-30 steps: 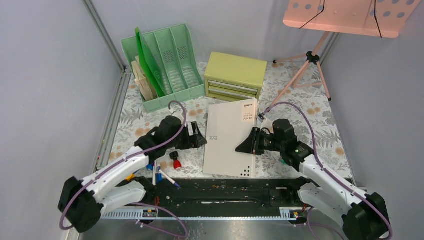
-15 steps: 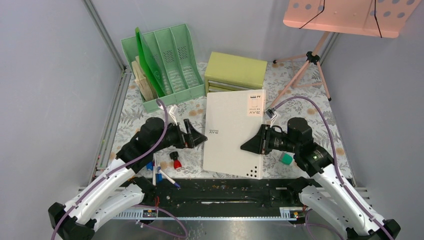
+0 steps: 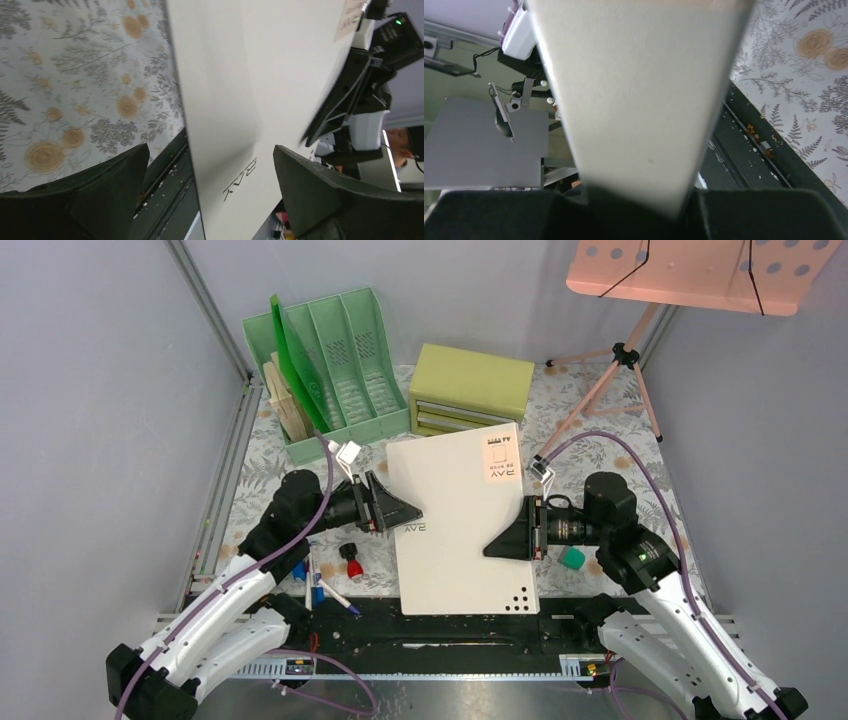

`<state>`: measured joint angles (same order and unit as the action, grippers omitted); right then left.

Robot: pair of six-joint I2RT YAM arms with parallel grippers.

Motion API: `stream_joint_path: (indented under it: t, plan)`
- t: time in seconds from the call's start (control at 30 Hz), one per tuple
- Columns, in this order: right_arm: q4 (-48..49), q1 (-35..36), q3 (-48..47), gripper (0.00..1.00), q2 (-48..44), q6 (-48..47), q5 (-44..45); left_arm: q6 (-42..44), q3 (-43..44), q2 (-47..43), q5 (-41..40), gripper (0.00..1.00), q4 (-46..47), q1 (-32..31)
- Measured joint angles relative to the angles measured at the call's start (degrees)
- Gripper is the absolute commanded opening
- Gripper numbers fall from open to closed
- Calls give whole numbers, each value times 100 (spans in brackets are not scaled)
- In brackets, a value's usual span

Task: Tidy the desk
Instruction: Pick up the folder from the corner of the board.

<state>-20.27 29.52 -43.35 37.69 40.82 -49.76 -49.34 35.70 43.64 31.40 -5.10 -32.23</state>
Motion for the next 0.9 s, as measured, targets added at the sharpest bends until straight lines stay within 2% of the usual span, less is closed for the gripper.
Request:
stream_joint_path:
  t: [0.2, 0.4, 0.57, 0.67, 0.8, 0.9]
  plan:
    - [-188, 0, -50, 0, 146, -107, -234, -214, 2, 50, 723, 81, 726, 0]
    - [-483, 0, -181, 0, 227, -387, -245, -289, 2, 9, 1097, 72, 831, 50]
    - [-525, 0, -234, 0, 238, -564, -365, -352, 7, -138, 1412, 59, 949, 50]
    - [-525, 0, -234, 0, 243, -634, -402, -372, 48, -155, 1565, 47, 975, 52]
    - [-518, 0, -234, 0, 245, -719, -481, -389, 70, -155, 1696, 48, 986, 52]
    - [-518, 0, -234, 0, 245, -750, -498, -348, 107, -155, 1753, 56, 894, 50]
